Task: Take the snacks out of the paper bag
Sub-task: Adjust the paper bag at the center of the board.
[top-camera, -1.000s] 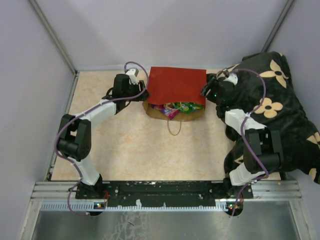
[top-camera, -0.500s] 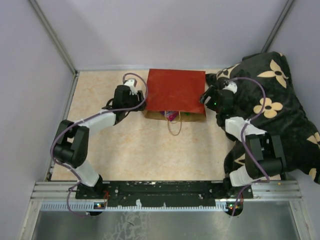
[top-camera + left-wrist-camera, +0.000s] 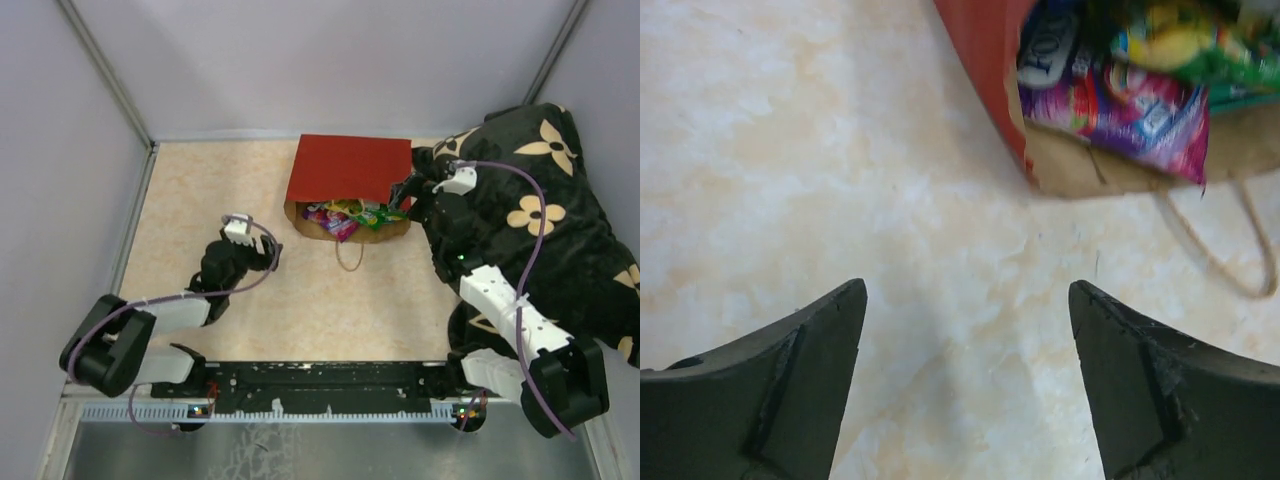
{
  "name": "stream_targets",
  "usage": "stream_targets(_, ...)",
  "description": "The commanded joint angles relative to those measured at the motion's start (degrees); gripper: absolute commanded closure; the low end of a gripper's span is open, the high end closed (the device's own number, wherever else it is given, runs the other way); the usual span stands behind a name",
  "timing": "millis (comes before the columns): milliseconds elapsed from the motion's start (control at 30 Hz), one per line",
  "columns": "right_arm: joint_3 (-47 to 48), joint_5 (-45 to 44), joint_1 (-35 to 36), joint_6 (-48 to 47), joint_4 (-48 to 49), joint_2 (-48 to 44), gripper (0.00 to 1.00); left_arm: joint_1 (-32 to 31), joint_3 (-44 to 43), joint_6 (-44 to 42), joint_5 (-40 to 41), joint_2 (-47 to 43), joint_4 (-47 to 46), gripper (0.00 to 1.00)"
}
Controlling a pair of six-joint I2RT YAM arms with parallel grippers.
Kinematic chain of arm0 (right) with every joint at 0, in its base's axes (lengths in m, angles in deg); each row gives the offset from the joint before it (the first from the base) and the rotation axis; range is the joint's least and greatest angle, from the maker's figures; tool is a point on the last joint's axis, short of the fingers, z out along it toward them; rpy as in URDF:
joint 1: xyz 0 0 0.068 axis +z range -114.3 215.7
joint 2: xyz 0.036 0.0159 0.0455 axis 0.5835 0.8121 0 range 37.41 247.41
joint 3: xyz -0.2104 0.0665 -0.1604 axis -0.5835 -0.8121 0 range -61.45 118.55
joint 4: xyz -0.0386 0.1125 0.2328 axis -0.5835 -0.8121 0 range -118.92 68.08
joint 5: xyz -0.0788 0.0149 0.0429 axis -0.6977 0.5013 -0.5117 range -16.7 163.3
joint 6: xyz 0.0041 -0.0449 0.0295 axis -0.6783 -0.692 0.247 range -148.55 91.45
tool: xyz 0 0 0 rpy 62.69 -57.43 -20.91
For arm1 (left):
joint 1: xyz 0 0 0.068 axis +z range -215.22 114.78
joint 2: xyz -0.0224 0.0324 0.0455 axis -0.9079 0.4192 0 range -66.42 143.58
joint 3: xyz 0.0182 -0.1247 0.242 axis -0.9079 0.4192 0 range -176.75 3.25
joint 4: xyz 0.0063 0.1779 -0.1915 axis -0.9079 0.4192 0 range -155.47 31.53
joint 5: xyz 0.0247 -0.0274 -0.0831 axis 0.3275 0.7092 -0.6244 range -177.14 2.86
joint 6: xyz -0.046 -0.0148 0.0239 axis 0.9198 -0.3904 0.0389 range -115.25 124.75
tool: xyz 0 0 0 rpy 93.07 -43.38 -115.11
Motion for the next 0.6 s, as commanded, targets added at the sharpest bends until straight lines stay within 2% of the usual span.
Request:
stream_targets(0,0.1,-4.7,1.6,-2.4,-2.1,-1.6,0.01,-2.3,7.2,-7.1,-1.5,6.0,-29.7,0.11)
stream_targets(33,0.1,-4.7,1.8,-2.3,-2.5,-1.9,0.01,-2.7,7.5,-7.9,-1.8,7.4,-32.4,0.04)
stream_targets(67,0.1,-4.9,2.1,-2.3,-2.7,-2.2,0.01,-3.0,7.4,-8.3,-2.0,8.8,-34.4,0.03)
stream_targets(167,0.2,-5.1,2.4,-2.6,-3.9,-3.3,0.01,-3.6,6.1,-8.5,-4.1,12.5,-39.8,0.02)
stream_targets(267,0.3,-5.8,2.5,-3.2,-5.1,-4.3,0.01,-3.9,3.0,-7.4,-5.5,15.5,-41.5,0.02)
stream_targets(433,0.0,-6.8,2.5,-4.0,-6.5,-5.9,0.01,-4.3,-4.6,-7.7,-1.2,20.5,-35.4,0.02)
stream_targets(567,-0.6,-7.4,2.5,-4.3,-6.6,-7.3,0.01,-4.9,-10.2,-7.8,5.3,23.1,-27.0,0.02)
